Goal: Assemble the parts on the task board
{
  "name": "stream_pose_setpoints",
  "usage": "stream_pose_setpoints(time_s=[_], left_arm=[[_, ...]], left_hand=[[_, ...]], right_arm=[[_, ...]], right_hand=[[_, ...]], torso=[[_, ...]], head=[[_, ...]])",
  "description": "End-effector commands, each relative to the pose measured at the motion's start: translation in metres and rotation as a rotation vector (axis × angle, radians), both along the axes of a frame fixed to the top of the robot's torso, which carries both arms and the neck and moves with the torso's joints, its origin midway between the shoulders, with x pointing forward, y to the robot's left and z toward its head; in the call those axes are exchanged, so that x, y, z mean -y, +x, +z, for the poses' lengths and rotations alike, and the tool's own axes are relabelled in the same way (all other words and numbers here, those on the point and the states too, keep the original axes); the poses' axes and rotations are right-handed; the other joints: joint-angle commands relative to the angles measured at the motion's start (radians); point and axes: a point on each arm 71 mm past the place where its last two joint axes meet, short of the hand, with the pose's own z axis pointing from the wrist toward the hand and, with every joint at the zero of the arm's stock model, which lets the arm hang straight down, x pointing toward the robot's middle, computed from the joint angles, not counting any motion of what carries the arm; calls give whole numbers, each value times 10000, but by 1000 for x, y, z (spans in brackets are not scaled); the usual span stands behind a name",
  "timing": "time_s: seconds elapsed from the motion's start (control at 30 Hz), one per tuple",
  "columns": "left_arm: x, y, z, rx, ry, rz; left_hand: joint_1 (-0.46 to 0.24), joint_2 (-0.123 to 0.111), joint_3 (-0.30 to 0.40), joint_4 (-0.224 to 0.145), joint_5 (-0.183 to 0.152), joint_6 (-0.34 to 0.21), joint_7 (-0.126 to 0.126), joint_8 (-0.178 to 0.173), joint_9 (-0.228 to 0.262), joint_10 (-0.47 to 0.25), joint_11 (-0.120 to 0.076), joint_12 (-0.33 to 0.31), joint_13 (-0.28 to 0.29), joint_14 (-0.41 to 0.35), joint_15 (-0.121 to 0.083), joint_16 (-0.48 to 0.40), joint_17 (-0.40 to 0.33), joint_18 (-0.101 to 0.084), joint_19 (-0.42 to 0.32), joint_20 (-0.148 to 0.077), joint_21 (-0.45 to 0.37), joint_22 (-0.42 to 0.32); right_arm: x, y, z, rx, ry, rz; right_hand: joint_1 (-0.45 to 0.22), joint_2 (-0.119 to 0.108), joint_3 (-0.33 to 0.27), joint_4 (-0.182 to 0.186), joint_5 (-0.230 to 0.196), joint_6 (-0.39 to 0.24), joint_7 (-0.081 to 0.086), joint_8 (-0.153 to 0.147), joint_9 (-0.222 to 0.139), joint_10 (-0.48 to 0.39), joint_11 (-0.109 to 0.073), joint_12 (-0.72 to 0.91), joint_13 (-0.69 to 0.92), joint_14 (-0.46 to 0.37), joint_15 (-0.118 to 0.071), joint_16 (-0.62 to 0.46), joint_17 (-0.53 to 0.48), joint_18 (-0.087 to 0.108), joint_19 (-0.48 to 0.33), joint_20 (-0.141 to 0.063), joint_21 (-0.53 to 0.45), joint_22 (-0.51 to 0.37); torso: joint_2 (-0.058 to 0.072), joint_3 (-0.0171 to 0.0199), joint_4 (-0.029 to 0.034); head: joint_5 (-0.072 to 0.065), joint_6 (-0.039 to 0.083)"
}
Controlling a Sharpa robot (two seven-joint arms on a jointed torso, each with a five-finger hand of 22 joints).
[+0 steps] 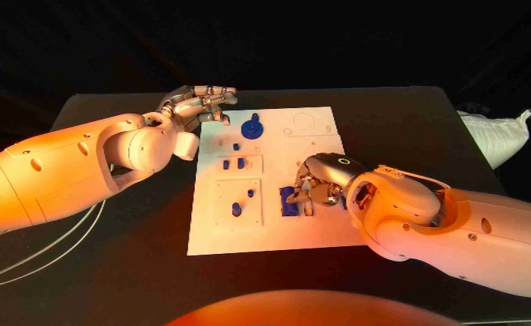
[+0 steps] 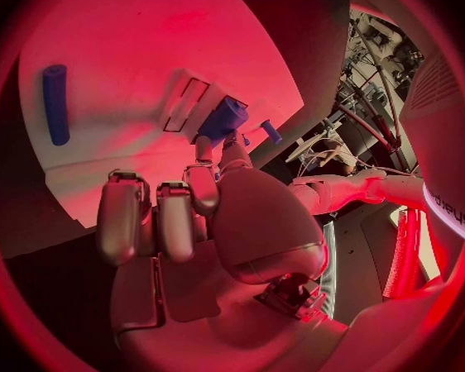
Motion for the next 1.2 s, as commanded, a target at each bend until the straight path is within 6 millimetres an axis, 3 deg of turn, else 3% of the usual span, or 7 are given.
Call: stream_pose_setpoints(time_s=[0.03, 0.5, 0.8, 1.2], left_arm=[[2, -1, 0, 18, -122, -152], [2, -1, 0, 34, -101, -156], [2, -1, 0, 31, -92, -158], [1, -1, 0, 20, -82, -149]], left_hand=[[32, 39, 2, -34, 53, -37, 85, 37, -14, -63, 15, 42, 6, -39, 2, 42, -16, 196, -19, 68, -45, -12], [32, 39, 2, -34, 53, -37, 85, 37, -14, -63, 15, 42, 6, -39, 2, 42, -16, 196, -19, 68, -45, -12], [32, 39, 2, -34, 53, -37, 85, 37, -14, -63, 15, 42, 6, -39, 2, 42, -16, 196, -19, 68, -45, -12], [32, 39, 2, -34, 53, -37, 85, 37, -14, -63, 15, 42, 6, -39, 2, 42, -16, 196, -19, 68, -45, -12]], right_arm=[[3, -1, -6, 58, -808, 58], [5, 0, 0, 801, 28, -113], [5, -6, 1, 176, 694, 396], [8, -13, -2, -465, 342, 898]], right_hand=[[239, -8, 32, -76, -47, 77, -36, 45, 19, 325, -245, 209, 68, 703, -75, 41, 841, -124, 55, -57, 65, 23], [312, 53, 191, -179, -26, 23, -29, -6, 21, 241, -253, -14, -82, 675, -96, -50, 726, -119, 40, -92, 47, -9], [-42, -114, 101, -29, -36, 14, 16, -28, 37, 243, -211, -53, -74, 674, -64, -58, 727, -123, 41, -73, 45, 0], [-111, -159, 84, -9, -118, 25, 16, -22, 49, 275, -207, -4, -19, 680, -58, -40, 755, -129, 53, -65, 58, 32]], torso=[[3, 1, 3], [9, 9, -1], [10, 2, 9], [-1, 5, 0]], head=[[-24, -9], [-52, 9], [-39, -17], [-24, -55]])
